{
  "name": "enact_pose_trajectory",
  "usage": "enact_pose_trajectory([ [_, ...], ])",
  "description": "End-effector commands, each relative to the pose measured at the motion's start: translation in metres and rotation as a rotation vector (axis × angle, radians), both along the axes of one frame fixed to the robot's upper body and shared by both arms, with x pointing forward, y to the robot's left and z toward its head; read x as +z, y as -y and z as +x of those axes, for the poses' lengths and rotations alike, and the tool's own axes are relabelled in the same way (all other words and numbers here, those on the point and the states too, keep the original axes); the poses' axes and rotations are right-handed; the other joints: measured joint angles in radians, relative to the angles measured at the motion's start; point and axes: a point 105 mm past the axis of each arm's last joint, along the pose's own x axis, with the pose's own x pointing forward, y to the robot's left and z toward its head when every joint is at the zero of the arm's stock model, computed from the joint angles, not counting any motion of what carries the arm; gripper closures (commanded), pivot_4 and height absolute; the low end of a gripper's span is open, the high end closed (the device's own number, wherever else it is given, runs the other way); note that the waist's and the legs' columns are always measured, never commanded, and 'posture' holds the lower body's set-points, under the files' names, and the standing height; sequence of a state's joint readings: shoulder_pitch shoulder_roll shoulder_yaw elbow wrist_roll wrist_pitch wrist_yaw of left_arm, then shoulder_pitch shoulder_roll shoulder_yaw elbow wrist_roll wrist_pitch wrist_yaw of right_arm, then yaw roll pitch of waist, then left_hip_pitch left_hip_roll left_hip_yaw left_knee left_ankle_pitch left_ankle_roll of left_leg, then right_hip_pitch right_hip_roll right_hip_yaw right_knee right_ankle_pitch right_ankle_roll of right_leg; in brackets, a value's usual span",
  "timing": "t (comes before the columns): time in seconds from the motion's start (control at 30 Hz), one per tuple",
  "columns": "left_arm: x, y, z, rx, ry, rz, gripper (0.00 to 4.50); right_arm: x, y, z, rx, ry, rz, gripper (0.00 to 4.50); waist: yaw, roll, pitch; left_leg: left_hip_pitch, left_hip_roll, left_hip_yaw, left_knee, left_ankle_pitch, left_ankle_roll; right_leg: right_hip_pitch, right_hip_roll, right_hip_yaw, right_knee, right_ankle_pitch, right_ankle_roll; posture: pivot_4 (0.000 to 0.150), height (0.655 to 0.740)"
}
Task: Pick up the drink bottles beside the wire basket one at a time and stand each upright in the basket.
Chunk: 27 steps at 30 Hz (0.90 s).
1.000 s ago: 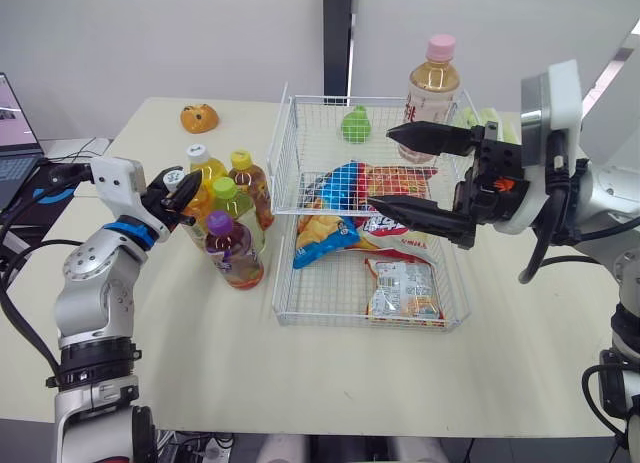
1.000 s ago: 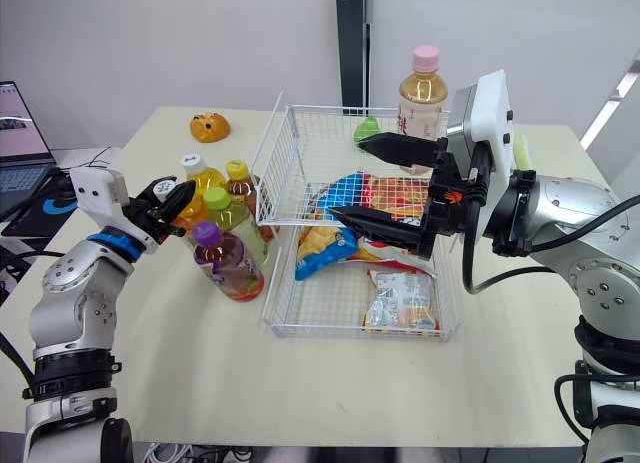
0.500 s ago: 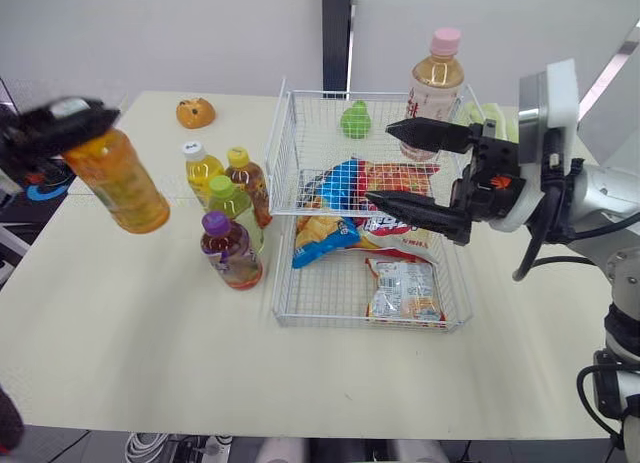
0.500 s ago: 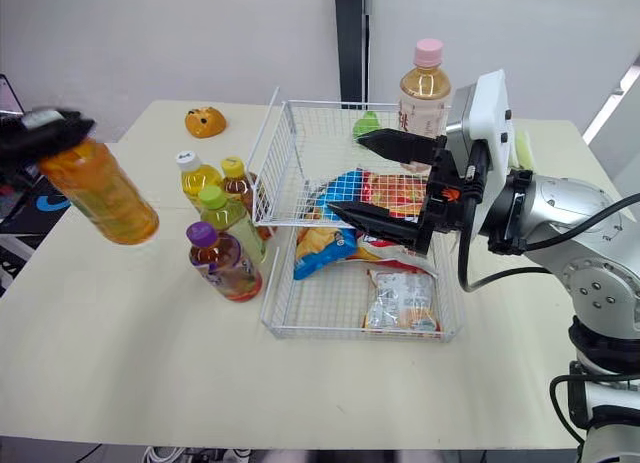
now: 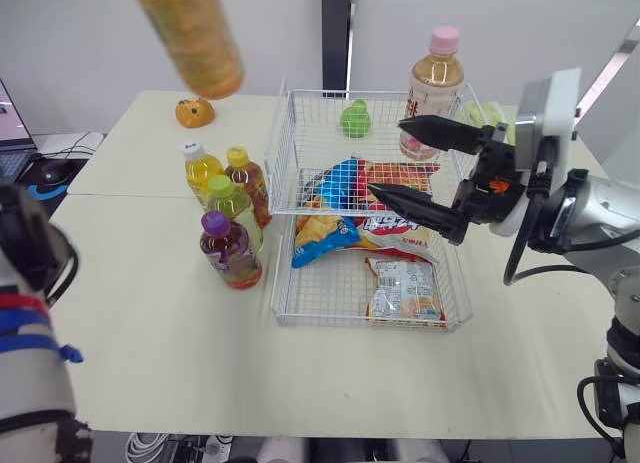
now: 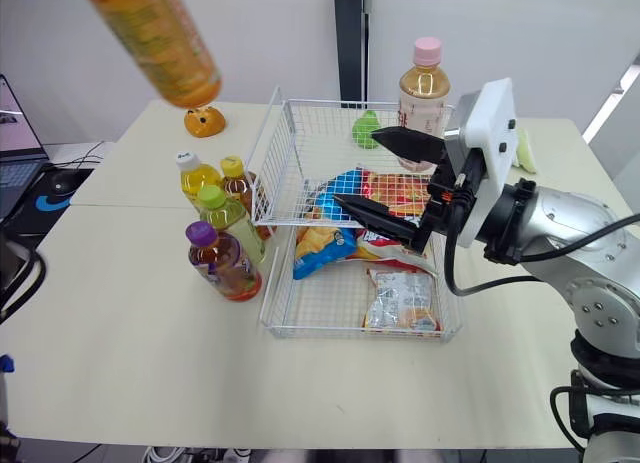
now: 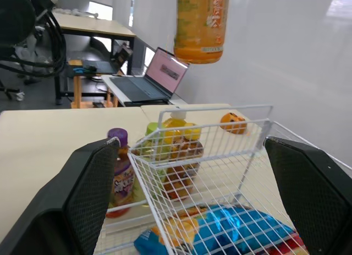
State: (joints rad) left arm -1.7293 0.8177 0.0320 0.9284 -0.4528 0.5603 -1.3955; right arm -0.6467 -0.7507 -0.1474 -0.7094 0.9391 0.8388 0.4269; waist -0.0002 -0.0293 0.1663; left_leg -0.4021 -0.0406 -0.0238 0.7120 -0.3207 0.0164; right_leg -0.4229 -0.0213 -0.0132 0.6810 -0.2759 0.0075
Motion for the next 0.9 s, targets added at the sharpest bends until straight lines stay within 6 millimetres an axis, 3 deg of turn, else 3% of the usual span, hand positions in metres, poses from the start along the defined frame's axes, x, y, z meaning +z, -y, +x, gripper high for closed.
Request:
enact_pose_trajectory([
  [0.03, 0.01, 0.024, 0.0, -0.049, 0.106, 0.027, 3.12, 0.008, 0.006, -0.009, -0.082, 0.082, 0.006, 0.0, -0.001, 0.0, 0.0, 0.0, 0.0, 0.0, 0.0, 0.0, 0.0, 0.0, 0.0, 0.0, 0.0, 0.0, 0.0, 0.15, 0.74],
  [0.27, -0.01, 0.082, 0.033, -0.057, 0.151, -0.012, 3.12, 0.006, 0.01, -0.017, -0.159, 0.082, 0.02, 0.0, -0.002, -0.001, 0.001, -0.002, 0.0, 0.0, 0.0, 0.0, 0.0, -0.003, 0.0, 0.001, 0.001, 0.0, 0.0, 0.15, 0.74],
  [0.47, -0.049, 0.125, 0.051, -0.085, 0.112, 0.041, 3.12, 0.006, 0.015, -0.025, -0.219, 0.083, 0.014, 0.0, -0.001, -0.001, 0.001, -0.003, 0.0, 0.001, 0.0, 0.0, 0.0, -0.003, 0.0, 0.001, 0.0, 0.0, 0.0, 0.15, 0.74],
  [0.63, -0.072, 0.139, 0.062, -0.066, 0.07, 0.056, 3.12, 0.004, 0.019, -0.027, -0.267, 0.077, 0.01, 0.0, -0.002, -0.001, 0.001, -0.003, 0.0, 0.001, 0.0, 0.0, 0.0, -0.003, 0.0, 0.001, 0.001, 0.0, 0.0, 0.15, 0.74],
  [0.9, -0.083, 0.153, 0.069, -0.054, 0.018, 0.01, 3.12, 0.006, 0.023, -0.031, -0.295, 0.067, 0.015, 0.0, 0.002, -0.001, 0.001, -0.004, 0.0, 0.001, 0.001, 0.0, 0.0, -0.003, 0.0, 0.001, 0.001, 0.0, 0.0, 0.15, 0.74],
])
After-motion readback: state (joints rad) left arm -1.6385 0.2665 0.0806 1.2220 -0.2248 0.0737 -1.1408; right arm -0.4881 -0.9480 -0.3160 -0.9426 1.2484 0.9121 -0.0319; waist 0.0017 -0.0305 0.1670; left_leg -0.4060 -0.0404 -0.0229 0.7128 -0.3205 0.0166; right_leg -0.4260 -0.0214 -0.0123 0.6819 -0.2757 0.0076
